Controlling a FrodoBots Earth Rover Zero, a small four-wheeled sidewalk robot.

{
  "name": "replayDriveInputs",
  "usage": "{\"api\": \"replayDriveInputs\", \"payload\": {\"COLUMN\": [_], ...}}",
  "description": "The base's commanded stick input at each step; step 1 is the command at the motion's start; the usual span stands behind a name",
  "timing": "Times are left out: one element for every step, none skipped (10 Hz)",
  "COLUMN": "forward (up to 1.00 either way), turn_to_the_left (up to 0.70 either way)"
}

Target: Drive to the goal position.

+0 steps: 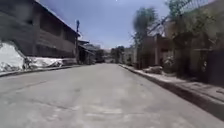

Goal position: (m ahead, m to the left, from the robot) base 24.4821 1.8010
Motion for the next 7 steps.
{"api": "replayDriveInputs", "payload": {"forward": [1.00,1.00,1.00,1.00,1.00,1.00,1.00], "turn_to_the_left": [0.03,0.03,0.03,0.03,0.03,0.03,0.03]}}
